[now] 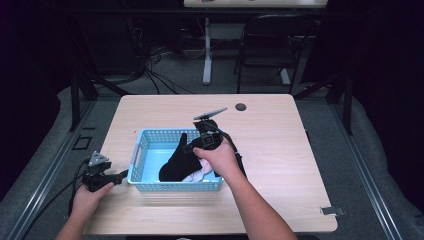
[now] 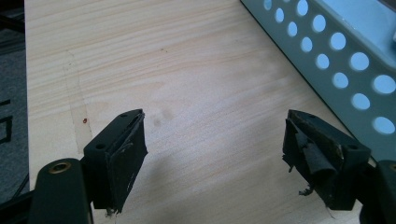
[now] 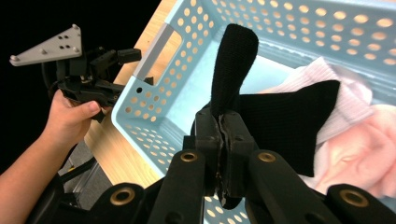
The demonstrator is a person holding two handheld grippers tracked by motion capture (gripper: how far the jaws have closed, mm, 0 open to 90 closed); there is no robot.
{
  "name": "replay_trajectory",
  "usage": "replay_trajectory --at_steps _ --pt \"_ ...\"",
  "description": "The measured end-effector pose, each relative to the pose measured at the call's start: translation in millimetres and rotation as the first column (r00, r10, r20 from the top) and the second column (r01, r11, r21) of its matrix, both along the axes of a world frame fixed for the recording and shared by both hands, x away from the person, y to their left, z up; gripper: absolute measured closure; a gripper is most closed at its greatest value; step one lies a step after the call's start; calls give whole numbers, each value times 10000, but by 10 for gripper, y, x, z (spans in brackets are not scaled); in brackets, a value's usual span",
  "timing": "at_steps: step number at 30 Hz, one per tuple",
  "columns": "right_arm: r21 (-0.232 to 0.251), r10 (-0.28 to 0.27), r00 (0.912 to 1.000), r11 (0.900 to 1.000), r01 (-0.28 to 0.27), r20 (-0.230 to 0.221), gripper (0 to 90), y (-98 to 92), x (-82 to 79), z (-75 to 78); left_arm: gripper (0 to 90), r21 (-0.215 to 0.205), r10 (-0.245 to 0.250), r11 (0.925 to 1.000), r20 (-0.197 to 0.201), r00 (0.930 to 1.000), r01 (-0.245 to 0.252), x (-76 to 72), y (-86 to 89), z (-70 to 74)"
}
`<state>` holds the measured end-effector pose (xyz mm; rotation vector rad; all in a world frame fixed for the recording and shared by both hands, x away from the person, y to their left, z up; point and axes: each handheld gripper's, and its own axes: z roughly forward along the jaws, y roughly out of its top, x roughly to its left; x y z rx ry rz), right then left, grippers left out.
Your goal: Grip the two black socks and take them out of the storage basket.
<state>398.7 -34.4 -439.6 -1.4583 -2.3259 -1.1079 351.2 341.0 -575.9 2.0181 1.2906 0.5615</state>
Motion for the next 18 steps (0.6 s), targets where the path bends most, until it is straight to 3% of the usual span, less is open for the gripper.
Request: replay_trajectory --at_steps 18 --pt "1157 -229 9994 9931 200 240 872 -333 -93 426 214 7 -13 10000 26 10000 13 -2 -4 1"
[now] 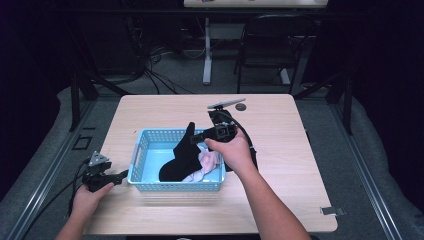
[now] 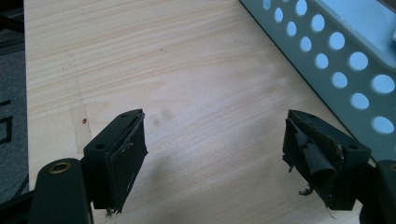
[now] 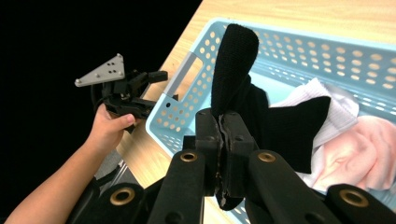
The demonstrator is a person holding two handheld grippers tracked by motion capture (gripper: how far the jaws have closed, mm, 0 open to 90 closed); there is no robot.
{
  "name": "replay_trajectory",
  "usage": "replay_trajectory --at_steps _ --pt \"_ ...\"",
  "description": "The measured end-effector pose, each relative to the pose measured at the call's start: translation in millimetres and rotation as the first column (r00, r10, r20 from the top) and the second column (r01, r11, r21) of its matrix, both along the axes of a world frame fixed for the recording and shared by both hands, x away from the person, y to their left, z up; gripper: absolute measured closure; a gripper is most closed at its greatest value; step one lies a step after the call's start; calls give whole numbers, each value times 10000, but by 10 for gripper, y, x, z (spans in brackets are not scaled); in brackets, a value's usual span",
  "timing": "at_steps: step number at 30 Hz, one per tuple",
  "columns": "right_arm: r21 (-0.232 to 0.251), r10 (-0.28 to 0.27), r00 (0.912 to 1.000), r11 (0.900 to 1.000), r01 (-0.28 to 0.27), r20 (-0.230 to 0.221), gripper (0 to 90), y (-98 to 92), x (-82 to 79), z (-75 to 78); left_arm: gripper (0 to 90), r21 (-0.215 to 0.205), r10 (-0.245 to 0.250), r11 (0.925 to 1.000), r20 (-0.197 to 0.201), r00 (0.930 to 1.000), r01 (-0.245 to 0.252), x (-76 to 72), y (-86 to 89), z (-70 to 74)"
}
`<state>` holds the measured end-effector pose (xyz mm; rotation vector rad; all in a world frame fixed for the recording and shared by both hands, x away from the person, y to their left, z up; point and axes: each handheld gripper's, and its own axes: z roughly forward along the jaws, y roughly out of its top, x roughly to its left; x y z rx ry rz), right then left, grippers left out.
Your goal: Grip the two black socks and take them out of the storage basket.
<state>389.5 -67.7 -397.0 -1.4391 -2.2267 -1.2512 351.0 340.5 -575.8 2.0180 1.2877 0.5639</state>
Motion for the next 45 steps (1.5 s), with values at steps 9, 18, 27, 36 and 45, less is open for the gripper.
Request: replay_trajectory --at_steps 9,18,27,36,45 --pt "138 -353 9985 9993 348 420 871 -245 -87 175 214 16 -18 10000 0 10000 18 0 -1 1" --pt "77 -878 9945 9961 875 580 871 -586 -170 266 213 -6 -8 10000 -9 10000 8 1 -1 -1" --pt "-34 -1427 9882 9897 1431 565 870 -919 -241 255 214 31 -22 10000 -46 10000 22 0 -2 -1" --pt "-122 -1978 9792 9800 1986 459 870 -1249 -332 186 214 52 -17 10000 -47 10000 17 1 -9 -7" --pt "-438 -2444 9689 9683 2461 396 868 -1331 -354 -59 214 69 -22 10000 -52 10000 22 1 -10 -9"
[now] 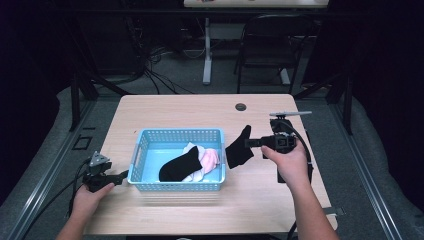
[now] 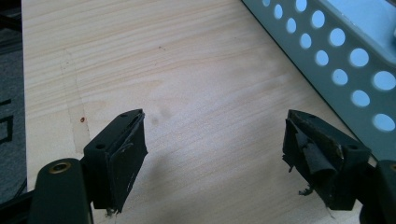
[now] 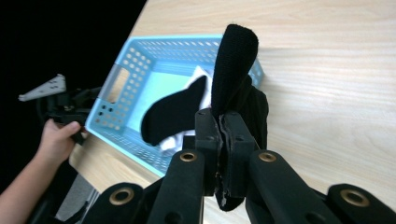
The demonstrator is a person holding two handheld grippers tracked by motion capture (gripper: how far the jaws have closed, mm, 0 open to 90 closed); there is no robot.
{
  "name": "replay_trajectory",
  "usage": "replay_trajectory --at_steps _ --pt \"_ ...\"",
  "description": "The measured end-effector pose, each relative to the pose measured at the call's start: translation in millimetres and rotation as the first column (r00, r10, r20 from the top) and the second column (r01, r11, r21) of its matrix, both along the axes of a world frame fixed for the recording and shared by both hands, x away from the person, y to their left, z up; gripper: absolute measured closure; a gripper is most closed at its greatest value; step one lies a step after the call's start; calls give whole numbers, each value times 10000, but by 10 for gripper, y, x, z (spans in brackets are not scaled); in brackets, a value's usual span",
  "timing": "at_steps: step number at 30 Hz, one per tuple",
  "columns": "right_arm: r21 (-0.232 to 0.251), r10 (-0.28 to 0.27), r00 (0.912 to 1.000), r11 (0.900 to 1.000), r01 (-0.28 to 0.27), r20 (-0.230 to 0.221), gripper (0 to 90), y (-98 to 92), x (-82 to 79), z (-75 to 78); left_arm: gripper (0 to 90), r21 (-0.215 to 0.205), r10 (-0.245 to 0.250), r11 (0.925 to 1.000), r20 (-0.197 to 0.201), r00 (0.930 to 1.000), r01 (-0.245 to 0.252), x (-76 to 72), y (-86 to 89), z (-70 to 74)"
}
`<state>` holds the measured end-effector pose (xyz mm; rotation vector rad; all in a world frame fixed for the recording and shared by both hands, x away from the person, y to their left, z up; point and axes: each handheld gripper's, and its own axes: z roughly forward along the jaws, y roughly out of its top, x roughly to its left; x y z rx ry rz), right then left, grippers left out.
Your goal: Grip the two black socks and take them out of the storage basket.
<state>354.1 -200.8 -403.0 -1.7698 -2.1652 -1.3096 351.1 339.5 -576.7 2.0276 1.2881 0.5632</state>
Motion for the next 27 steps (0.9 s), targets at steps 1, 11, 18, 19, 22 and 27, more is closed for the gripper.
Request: replay_trajectory --at_steps 1,11,18,19,22,27 --pt "0 0 10000 10000 0 0 868 0 0 0 213 0 0 10000 0 10000 0 0 0 0" --pt "-302 -300 9989 9991 290 -348 867 -57 12 -383 214 13 11 10000 -8 10000 -11 -2 -5 -5" --pt "-723 -797 9941 9946 744 -733 865 -192 47 -674 213 57 -12 10000 -30 10000 12 0 -5 -8" --pt "-891 -910 9930 9925 842 -754 865 -219 51 -702 214 54 -8 10000 -42 10000 8 0 -5 -8" --pt "-1325 -1250 9891 9846 1139 -782 855 -309 72 -783 213 61 -18 10000 -33 10000 18 0 -6 -8" --pt "-1866 -1695 9824 9705 1525 -787 829 -464 107 -925 214 63 -16 10000 -35 10000 17 0 -6 -9"
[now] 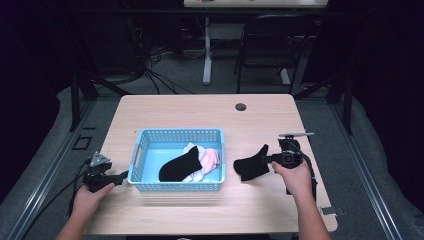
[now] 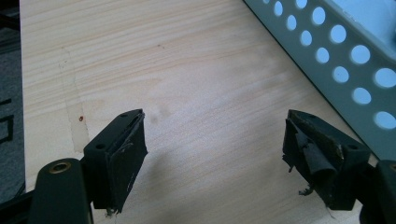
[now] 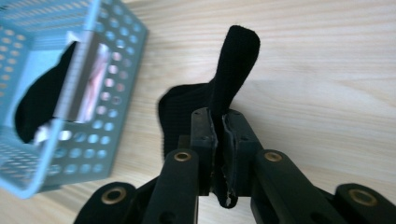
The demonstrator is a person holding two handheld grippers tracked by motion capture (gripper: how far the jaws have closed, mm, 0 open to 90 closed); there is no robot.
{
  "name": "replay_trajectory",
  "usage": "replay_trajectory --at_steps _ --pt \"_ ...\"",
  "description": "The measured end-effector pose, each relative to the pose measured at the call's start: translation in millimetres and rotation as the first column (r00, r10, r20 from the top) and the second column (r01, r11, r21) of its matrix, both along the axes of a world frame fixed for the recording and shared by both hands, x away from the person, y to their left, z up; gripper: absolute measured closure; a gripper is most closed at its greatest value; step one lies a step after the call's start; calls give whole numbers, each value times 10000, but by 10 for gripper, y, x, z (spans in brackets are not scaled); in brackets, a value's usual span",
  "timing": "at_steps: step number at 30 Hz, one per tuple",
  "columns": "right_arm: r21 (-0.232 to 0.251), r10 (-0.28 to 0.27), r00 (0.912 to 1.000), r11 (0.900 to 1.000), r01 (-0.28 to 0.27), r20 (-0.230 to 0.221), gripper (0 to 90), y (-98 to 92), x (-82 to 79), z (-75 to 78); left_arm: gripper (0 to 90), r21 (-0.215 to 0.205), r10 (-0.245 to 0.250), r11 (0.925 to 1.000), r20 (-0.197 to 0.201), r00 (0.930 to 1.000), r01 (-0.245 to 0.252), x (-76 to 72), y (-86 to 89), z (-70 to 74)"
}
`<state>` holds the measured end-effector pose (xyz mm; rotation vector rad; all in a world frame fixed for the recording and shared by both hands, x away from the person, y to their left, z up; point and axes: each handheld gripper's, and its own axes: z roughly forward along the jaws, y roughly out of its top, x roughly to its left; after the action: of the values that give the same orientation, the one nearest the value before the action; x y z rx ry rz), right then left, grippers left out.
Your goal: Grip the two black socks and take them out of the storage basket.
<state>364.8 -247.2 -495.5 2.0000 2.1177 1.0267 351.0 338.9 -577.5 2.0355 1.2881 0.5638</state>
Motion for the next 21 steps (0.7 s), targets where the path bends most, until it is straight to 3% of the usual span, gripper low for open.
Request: replay_trajectory --at_steps 8,14,21 --pt "-489 -421 9988 9980 408 -251 754 -144 25 -142 214 24 -13 10000 -14 10000 13 0 -1 -1" --pt "-683 -550 9984 9961 555 101 635 -163 13 -87 214 62 -44 10000 -37 10000 44 -1 -4 -1" --pt "-876 -191 9992 9959 220 342 592 -73 1 -14 214 42 -28 10000 -33 10000 28 -1 -3 -1"
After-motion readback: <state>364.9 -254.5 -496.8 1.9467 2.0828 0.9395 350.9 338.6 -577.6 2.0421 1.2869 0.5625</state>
